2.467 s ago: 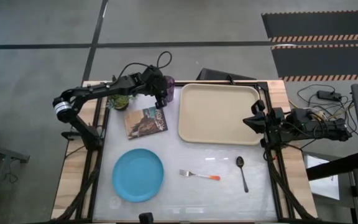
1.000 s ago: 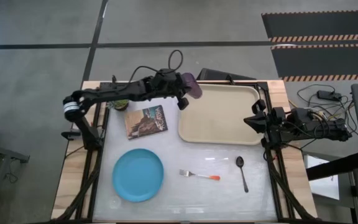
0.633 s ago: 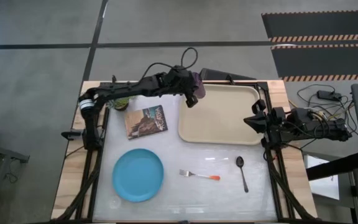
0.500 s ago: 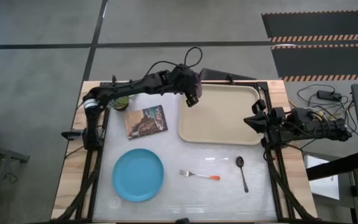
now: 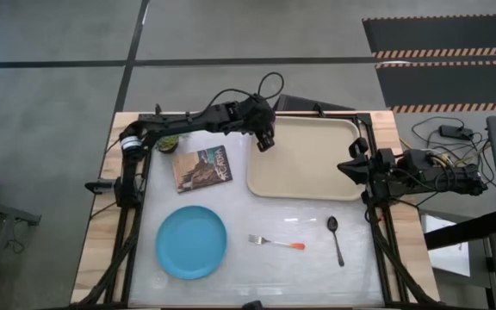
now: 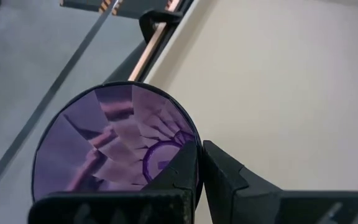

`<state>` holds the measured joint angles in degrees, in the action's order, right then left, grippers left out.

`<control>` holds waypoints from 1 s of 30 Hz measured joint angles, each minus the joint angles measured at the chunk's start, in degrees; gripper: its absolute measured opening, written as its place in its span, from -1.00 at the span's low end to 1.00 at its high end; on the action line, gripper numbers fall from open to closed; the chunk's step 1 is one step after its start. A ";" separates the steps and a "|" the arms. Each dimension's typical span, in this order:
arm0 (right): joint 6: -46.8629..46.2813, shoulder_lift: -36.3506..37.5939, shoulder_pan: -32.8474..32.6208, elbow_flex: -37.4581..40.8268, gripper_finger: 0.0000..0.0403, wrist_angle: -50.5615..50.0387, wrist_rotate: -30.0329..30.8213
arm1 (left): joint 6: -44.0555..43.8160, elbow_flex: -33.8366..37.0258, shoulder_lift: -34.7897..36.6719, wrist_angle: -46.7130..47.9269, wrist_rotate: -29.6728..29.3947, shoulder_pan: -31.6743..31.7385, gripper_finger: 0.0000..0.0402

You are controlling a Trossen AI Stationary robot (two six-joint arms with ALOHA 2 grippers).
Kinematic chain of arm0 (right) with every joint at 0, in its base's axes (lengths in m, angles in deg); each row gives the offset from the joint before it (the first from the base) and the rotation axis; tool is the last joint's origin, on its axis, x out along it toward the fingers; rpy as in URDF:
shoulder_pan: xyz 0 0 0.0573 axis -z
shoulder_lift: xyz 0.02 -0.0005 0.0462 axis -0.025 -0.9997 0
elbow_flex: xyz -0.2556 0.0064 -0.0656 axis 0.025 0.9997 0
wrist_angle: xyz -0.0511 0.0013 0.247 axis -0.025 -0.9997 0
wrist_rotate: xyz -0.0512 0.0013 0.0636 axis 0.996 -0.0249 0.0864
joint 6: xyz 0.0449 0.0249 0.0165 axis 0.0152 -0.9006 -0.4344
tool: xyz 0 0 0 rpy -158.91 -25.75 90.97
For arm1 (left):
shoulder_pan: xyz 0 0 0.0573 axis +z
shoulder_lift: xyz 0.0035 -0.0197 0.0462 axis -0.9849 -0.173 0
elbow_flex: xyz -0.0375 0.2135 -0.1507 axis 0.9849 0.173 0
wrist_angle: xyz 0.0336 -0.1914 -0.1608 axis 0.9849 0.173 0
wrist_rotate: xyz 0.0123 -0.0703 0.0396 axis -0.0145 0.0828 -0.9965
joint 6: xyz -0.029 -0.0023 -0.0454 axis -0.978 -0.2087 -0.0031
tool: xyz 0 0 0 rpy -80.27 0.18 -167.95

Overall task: Pick and place plate/cup/fork/spoon on tray
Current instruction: Put the purple cup on the tray

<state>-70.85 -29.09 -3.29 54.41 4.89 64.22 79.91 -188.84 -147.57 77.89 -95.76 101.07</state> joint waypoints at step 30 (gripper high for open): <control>-0.25 0.00 0.00 0.00 -0.96 -0.07 -0.02 | -2.18 1.18 -0.82 -2.92 0.00 -0.63 -0.63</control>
<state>-71.10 -29.09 -3.28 54.41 4.82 64.20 77.74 -187.66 -148.39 74.97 -95.77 100.44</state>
